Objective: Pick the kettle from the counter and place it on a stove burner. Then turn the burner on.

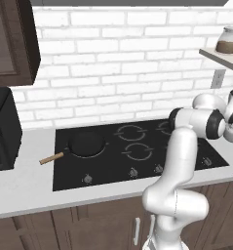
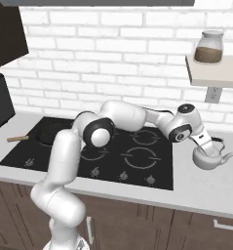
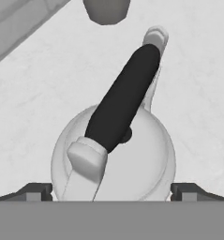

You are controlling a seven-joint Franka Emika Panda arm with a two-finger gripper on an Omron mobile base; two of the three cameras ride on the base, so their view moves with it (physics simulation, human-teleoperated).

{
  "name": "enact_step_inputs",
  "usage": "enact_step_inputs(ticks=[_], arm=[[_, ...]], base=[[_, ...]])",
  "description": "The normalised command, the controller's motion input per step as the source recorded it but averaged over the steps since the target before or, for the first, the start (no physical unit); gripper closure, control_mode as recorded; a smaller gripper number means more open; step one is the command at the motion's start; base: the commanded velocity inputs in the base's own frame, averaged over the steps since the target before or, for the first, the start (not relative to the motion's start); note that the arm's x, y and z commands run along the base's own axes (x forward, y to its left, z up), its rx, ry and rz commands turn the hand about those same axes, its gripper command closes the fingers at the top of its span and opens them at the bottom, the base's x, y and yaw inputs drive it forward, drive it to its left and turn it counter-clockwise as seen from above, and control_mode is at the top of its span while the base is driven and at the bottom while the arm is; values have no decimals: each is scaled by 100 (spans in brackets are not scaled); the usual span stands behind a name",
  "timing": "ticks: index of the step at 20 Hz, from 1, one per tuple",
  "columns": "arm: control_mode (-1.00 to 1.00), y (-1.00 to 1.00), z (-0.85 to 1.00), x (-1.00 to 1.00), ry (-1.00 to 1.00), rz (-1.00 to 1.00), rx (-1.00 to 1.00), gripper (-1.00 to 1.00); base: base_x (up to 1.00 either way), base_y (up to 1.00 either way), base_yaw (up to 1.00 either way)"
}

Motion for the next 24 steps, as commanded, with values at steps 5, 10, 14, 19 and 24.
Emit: enact_step_inputs(ticks=[5, 10, 14, 19, 24], arm=[[-100, -4, -16, 14, -2, 0, 0, 100], [-100, -5, -8, 0, -2, 0, 0, 100], [-100, -1, 0, 0, 0, 0, 0, 100], [-100, 4, 9, -24, -7, 2, 0, 100], [-100, 30, 35, -54, -25, 9, -3, 100]], base=[[0, 0, 0], [0, 0, 0], [0, 0, 0], [0, 0, 0], [0, 0, 0]])
